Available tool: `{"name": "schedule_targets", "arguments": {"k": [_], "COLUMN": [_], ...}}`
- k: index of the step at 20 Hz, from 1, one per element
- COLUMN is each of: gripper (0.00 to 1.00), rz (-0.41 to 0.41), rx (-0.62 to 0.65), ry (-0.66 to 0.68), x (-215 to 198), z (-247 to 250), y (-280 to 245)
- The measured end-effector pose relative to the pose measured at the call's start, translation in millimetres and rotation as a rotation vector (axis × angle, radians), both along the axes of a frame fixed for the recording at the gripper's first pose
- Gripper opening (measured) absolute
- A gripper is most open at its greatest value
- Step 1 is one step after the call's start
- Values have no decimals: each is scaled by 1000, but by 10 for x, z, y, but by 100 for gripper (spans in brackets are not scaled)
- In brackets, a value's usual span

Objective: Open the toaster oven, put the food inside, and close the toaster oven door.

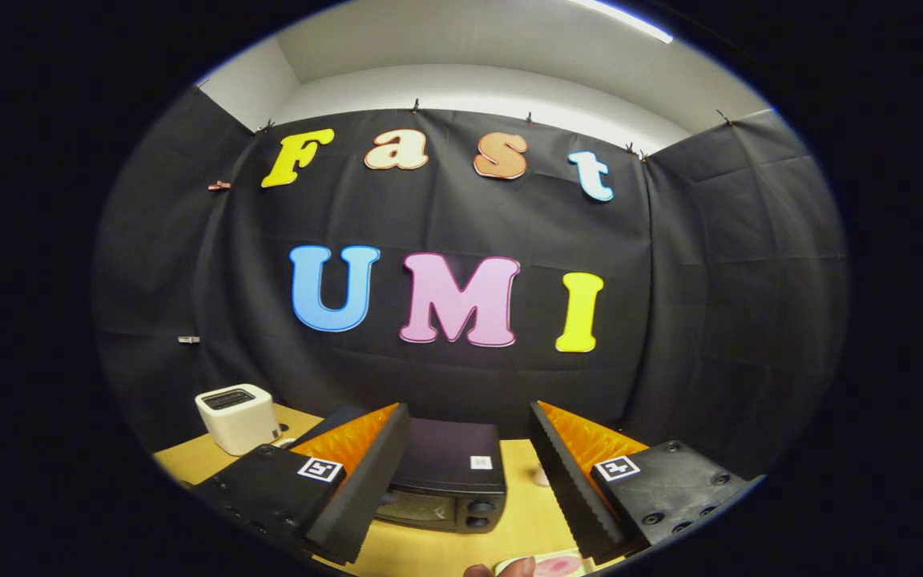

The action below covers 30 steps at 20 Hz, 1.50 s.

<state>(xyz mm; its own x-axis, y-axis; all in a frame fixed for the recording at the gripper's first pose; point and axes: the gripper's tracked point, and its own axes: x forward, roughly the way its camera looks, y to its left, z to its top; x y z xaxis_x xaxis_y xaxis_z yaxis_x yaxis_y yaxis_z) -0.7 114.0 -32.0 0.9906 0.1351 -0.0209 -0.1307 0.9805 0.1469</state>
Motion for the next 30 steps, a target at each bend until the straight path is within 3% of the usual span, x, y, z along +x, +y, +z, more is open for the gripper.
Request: {"name": "schedule_targets", "arguments": {"k": [4,7,15,23,30], "gripper": [98,98,99,98,98], "rz": [34,17,45,10,22], "rx": [39,43,-10,-11,-8], "ry": [43,91,320,355,426], "x": [137,265,434,516,-19], "z": [-284,-624,-1700,-1811,-1975], "y": [520,771,1355,1404,1344]}}
